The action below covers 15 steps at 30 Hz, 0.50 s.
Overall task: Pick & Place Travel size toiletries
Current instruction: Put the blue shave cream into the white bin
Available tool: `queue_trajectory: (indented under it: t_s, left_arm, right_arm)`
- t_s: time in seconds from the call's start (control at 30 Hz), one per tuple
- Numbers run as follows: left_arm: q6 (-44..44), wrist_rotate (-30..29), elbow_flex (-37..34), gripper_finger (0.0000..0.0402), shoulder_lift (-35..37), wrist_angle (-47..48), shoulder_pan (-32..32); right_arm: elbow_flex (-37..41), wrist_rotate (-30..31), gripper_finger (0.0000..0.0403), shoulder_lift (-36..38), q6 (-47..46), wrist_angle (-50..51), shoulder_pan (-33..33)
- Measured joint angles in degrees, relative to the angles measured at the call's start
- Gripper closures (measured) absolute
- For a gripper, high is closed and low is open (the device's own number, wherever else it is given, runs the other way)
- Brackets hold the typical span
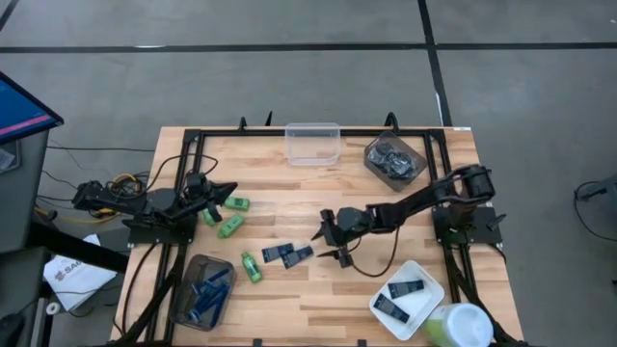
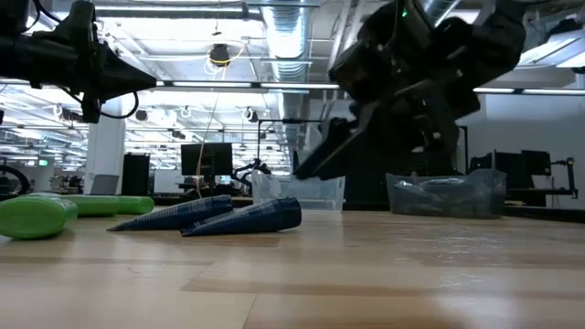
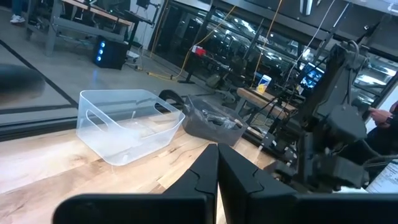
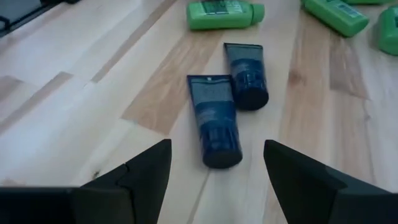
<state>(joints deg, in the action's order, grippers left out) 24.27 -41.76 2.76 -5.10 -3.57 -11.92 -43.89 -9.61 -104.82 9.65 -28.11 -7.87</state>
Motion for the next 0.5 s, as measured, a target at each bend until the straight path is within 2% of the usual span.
queue_trajectory:
  t_s: [0.23, 0.5]
  left_arm:
    - [0.01, 0.0, 0.0, 0.0401, 0.0, -0.44, 0.0]
    - [0.01, -0.01, 0.0, 0.0401, 0.0, -0.48, 0.0]
  right_arm:
    - [-3.4, -0.15, 0.0153, -5.99, 0.0, -1.19, -0.29]
    - [-5.44, -0.61, 0.0139, -7.95, 0.85, -0.9, -0.33]
